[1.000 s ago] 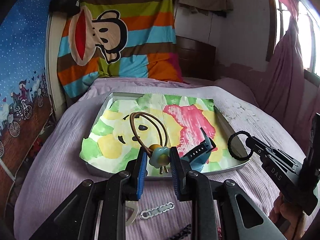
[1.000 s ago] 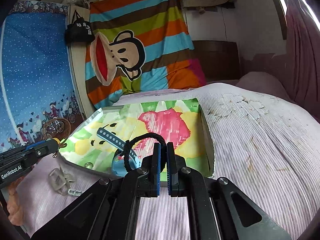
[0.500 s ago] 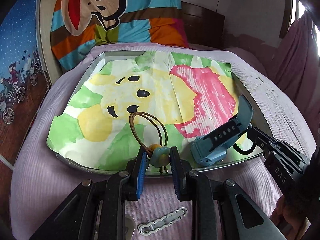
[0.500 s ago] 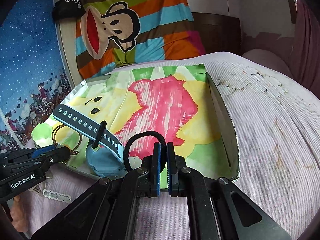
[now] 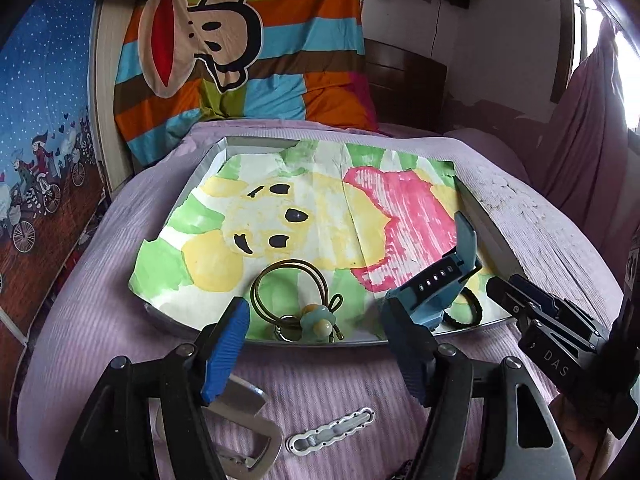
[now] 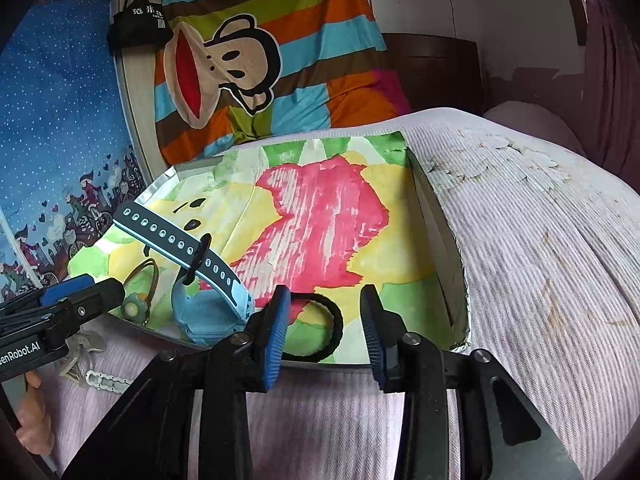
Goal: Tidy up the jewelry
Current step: 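Carry brown hair ties with left tool into tray while right tool carries black hair tie there, then withdraw both tools from the tray back over the bed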
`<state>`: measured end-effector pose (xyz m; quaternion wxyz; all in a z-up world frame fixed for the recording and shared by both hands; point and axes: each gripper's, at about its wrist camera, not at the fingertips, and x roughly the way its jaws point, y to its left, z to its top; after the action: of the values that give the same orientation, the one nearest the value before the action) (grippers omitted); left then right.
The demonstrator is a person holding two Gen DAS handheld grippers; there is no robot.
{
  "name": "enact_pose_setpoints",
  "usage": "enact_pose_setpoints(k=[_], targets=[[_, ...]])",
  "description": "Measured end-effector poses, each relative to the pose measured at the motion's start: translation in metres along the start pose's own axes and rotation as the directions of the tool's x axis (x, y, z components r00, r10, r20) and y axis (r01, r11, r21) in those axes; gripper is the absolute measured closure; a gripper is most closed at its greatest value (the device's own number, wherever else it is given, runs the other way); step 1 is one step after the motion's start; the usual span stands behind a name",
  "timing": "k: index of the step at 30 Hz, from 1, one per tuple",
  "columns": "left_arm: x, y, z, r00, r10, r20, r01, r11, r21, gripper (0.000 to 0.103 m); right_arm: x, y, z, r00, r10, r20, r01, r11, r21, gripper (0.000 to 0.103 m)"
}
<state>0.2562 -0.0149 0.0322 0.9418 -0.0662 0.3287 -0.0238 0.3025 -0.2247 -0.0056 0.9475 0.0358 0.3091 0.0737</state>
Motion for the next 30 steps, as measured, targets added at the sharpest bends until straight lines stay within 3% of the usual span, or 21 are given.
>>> enact_pose_setpoints(k=[2,4,9,13,18,30], targets=[[-0.010,0.002,-0.005,0.999,0.001,0.037,-0.001,1.000,-0.004,0.030,-0.010,-0.001,-0.002,0.999,0.009,0.033,-0.009,1.000,-0.005,0.067],[-0.022,0.005,-0.009,0.997,0.006,0.079,-0.006,1.000,-0.004,0.022,-0.025,-0.002,-0.005,0.996,0.011,0.086,-0.010,1.000,-0.011,0.052],[-0.048,0.006,-0.020,0.987,0.015,0.163,-0.016,1.000,0.006,0.003,-0.061,-0.005,-0.016,0.979,0.029,0.204,-0.024,0.999,-0.025,0.033],[-0.067,0.010,-0.029,0.977,0.007,0.213,-0.009,1.000,0.007,0.000,-0.087,-0.002,-0.025,0.961,0.024,0.277,-0.009,0.998,-0.054,0.011],[-0.086,0.016,-0.040,0.965,0.006,0.262,-0.005,1.000,-0.005,0.000,-0.116,0.002,-0.035,0.940,0.047,0.338,-0.025,0.997,-0.070,0.001],[-0.122,0.019,-0.070,0.946,0.022,0.323,-0.041,0.998,0.053,0.000,-0.165,0.020,-0.065,0.909,0.090,0.407,-0.034,0.989,-0.144,0.001]])
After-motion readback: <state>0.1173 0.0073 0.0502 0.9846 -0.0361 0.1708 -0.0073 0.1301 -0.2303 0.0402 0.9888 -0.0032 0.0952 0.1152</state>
